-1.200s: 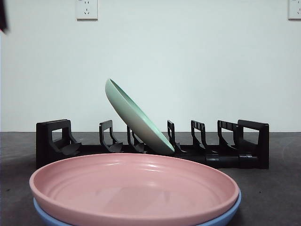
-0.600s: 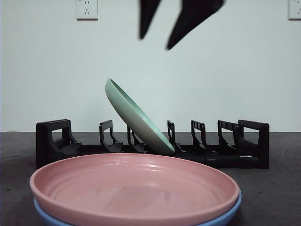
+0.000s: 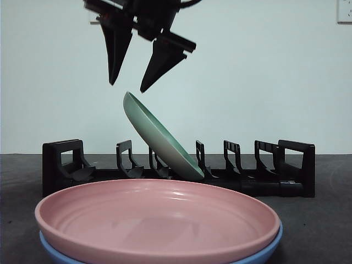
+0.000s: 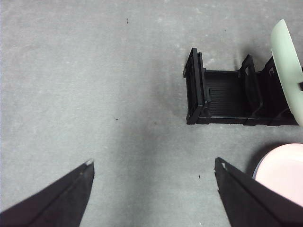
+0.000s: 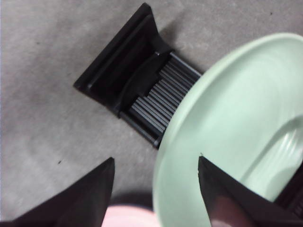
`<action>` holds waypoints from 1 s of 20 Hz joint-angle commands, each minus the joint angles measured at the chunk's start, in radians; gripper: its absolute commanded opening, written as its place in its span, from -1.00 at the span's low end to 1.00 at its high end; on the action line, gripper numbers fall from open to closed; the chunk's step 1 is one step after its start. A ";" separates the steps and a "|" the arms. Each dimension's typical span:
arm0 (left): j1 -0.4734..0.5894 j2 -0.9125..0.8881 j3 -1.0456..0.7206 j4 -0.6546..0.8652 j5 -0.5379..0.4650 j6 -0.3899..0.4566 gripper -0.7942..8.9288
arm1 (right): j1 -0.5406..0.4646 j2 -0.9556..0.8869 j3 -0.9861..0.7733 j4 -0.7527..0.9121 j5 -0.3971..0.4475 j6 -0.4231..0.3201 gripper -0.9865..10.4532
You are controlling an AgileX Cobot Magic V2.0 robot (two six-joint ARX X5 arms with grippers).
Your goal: Place the plate
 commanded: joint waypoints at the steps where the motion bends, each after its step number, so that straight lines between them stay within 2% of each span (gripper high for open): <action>1: -0.001 0.008 0.019 0.010 -0.003 -0.008 0.00 | 0.005 0.037 0.025 0.029 0.000 -0.023 -0.34; 5: -0.001 0.008 0.019 0.011 -0.003 -0.008 0.00 | -0.003 0.071 0.025 0.040 0.000 -0.023 -0.36; 11: -0.001 0.008 0.019 0.013 -0.003 -0.008 0.00 | -0.003 0.085 0.025 0.051 -0.027 -0.034 -0.79; 15: -0.001 0.008 0.019 0.013 -0.003 -0.008 0.00 | -0.003 0.084 0.026 0.051 -0.029 -0.032 -0.80; 18: -0.001 0.008 0.019 0.013 -0.003 -0.009 0.00 | -0.004 0.080 0.073 0.011 -0.095 -0.033 -0.80; 20: -0.001 0.008 0.019 0.013 -0.003 -0.008 0.00 | 0.000 0.076 0.143 -0.044 -0.111 -0.048 -0.80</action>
